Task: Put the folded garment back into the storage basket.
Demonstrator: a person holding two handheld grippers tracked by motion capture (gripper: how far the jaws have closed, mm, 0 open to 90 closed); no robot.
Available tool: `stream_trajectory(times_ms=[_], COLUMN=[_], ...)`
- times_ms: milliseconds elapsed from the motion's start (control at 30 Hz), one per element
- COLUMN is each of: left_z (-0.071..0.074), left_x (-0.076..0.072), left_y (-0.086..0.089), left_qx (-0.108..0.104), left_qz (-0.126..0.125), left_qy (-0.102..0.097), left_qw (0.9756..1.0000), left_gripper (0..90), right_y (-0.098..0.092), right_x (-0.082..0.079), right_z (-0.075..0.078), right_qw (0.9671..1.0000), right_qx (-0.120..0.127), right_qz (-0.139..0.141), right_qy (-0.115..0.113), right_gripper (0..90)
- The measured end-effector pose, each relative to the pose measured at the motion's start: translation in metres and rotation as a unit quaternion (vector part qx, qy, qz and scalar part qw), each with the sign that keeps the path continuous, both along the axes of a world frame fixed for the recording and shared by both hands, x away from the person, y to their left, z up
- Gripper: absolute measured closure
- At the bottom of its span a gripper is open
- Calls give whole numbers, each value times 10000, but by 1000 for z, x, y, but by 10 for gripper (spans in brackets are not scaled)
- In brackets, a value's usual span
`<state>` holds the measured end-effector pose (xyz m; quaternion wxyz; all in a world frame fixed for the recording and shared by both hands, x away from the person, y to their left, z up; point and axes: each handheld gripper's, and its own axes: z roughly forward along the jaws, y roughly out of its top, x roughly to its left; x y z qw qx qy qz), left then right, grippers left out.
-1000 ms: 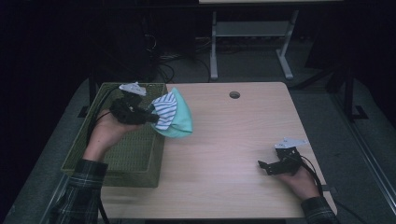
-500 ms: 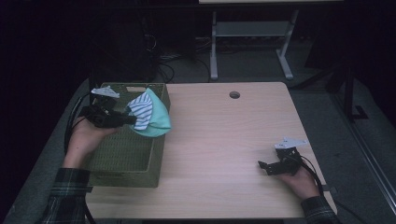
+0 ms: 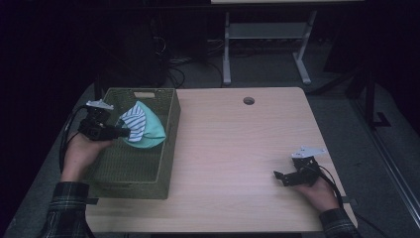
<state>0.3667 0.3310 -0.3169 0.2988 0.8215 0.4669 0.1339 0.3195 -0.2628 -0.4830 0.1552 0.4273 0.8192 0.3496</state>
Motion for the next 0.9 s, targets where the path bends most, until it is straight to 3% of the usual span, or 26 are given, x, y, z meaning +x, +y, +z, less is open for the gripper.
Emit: stream_trajectory(times_ms=[400,700,900], left_z=[-50,-68,-79], left_x=[17,19,18], left_y=[9,15,20], left_qx=[155,284,338], left_qz=[206,268,241], left_qy=[418,615,750], left_qw=[9988,9973,9963], left_gripper=[790,771,700], right_y=[0,0,0], right_x=[0,0,0], right_z=[0,0,0], right_qw=[10000,10000,10000], right_qx=[2,2,1], right_qz=[-1,0,-4], right_qy=[1,3,5], right_gripper=[44,44,44])
